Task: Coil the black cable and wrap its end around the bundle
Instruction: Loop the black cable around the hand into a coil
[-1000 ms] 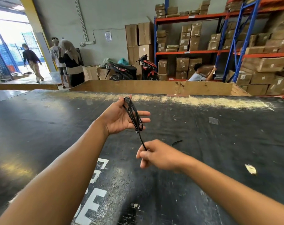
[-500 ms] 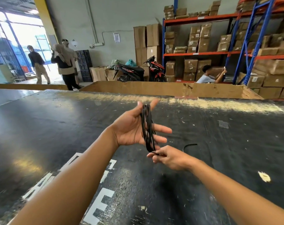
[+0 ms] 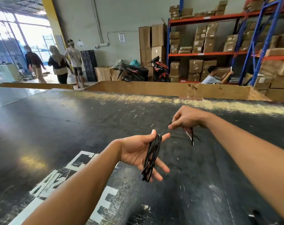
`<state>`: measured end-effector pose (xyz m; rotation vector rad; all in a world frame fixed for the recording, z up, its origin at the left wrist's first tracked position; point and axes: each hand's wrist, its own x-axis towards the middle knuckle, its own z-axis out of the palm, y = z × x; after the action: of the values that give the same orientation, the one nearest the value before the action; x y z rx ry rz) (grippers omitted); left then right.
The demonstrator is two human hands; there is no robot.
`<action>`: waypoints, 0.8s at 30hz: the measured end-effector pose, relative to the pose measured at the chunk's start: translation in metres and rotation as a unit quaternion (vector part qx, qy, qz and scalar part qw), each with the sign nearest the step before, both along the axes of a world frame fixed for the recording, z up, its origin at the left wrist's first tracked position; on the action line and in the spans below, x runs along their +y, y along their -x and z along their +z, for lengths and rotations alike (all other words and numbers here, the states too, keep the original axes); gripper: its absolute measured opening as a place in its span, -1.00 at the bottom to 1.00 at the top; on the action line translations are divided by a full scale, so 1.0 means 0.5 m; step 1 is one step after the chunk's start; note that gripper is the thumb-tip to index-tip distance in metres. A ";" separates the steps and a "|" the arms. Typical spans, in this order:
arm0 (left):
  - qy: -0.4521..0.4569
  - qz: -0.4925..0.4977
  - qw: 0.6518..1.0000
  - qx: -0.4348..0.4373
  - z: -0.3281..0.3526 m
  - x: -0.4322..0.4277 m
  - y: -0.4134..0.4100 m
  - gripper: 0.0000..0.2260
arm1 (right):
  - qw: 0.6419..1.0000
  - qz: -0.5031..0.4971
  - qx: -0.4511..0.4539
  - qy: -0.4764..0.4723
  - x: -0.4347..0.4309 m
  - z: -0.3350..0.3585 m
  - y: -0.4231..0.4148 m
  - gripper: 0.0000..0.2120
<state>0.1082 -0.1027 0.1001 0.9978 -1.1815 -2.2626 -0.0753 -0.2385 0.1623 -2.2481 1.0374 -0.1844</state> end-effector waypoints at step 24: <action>0.065 0.343 0.935 0.061 0.076 -0.094 -0.053 -0.53 | 0.991 0.009 -0.114 -0.067 0.195 0.024 0.007 -0.77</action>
<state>0.1345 -0.1499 0.1380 1.0020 -0.7533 -1.6422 -0.0787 -0.1409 0.1744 -2.0599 0.8797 -0.3458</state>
